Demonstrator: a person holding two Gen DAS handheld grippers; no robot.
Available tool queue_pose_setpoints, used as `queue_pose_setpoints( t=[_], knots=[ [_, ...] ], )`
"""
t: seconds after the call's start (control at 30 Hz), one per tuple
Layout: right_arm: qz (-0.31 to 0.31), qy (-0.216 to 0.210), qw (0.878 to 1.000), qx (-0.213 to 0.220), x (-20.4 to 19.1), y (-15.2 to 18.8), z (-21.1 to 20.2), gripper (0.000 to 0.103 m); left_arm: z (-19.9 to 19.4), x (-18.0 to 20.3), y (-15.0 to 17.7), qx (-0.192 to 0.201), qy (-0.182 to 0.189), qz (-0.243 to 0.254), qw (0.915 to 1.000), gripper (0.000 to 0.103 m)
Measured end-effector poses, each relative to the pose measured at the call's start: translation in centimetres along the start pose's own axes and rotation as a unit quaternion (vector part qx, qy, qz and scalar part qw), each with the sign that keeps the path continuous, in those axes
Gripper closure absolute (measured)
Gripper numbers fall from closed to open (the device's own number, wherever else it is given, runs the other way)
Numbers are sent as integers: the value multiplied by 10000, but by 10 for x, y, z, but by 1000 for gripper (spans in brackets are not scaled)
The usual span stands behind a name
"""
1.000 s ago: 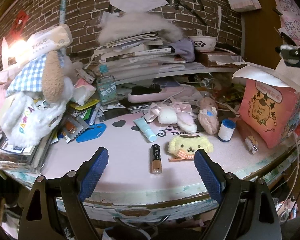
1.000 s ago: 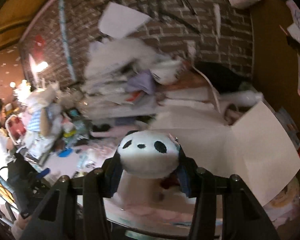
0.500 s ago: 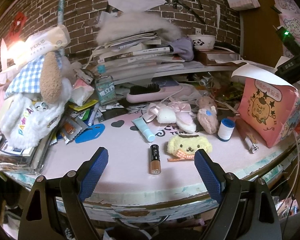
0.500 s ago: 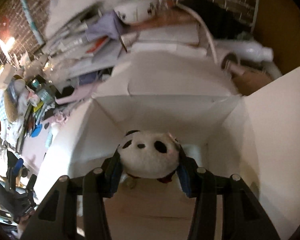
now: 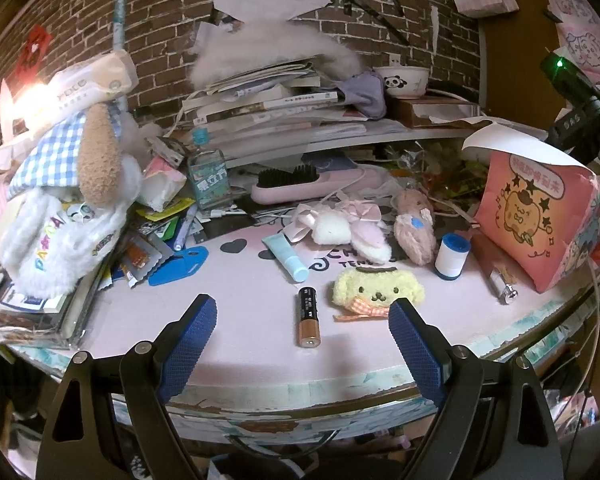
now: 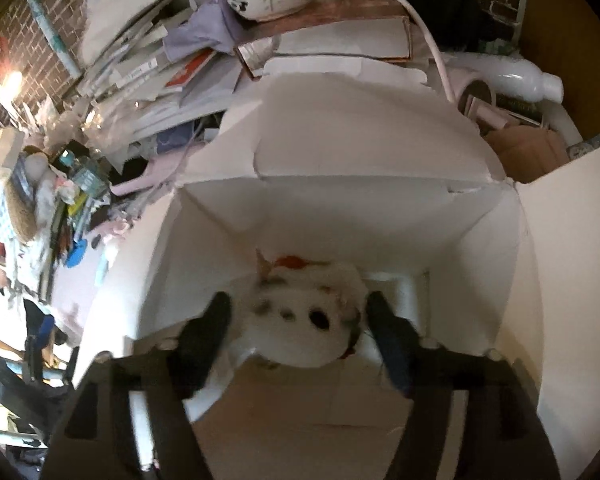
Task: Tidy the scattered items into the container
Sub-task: 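Open the right gripper to drop the panda into the box, then withdraw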
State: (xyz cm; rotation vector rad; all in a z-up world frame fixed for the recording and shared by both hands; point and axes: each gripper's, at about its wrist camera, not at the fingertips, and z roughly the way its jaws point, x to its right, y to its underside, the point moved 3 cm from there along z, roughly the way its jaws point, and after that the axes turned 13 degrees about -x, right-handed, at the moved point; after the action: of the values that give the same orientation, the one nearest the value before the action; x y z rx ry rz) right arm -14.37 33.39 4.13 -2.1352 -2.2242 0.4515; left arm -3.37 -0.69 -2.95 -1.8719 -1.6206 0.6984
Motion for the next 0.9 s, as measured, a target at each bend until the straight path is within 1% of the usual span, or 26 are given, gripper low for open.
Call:
queue_pose_setpoints(
  t=[0.03, 0.13, 0.2, 0.3, 0.33, 0.4, 0.47, 0.5, 0.53, 0.57, 0.6, 0.67, 0.73, 0.8, 0.9],
  knots=[
    [57, -31, 9999, 92, 1, 0, -4, 18, 0, 0, 0, 3, 5, -3, 10000, 17],
    [54, -153, 9996, 216, -2, 3, -11, 18, 0, 0, 0, 0, -4, 2, 10000, 17],
    [30, -100, 9988, 470, -6, 9, -19, 18, 0, 1, -1, 0, -8, 0, 10000, 17],
    [-109, -7, 9945, 1042, -13, 24, -38, 18, 0, 0, -1, 4, -1, -5, 10000, 17],
    [-184, 11, 9912, 1307, -17, 31, -45, 18, -1, 1, -1, 7, -1, -9, 10000, 17],
    [-342, 110, 9825, 1825, -25, 45, -60, 18, -2, 2, -1, 6, -4, -10, 10000, 17],
    [-486, 298, 9687, 2414, -33, 63, -76, 17, -2, 3, -1, 9, -3, 4, 10000, 17],
    [-546, 426, 9609, 2681, -37, 71, -82, 13, -3, 3, -2, 12, -1, 11, 10000, 17],
    [-578, 514, 9554, 2849, -40, 77, -86, 10, -5, 5, -2, 17, 2, 17, 10000, 17],
    [-622, 613, 9472, 3086, -44, 86, -91, 10, -6, 6, -2, 25, 4, 28, 10000, 17],
    [-658, 685, 9418, 3224, -48, 92, -93, 10, -8, 8, -2, 34, 6, 42, 10000, 17],
    [-713, 769, 9363, 3351, -53, 101, -95, 10, -9, 10, -2, 50, 12, 57, 10000, 17],
    [-738, 737, 9323, 3464, -57, 111, -93, 10, -11, 13, -2, 73, 28, 69, 9999, 17],
    [-710, 559, 9268, 3646, -58, 125, -92, 10, -12, 16, -1, 85, 52, 89, 9999, 17],
    [-687, 195, 9091, 4105, -57, 150, -88, 10, -11, 25, -1, 79, 114, 173, 9998, 17]
  ],
)
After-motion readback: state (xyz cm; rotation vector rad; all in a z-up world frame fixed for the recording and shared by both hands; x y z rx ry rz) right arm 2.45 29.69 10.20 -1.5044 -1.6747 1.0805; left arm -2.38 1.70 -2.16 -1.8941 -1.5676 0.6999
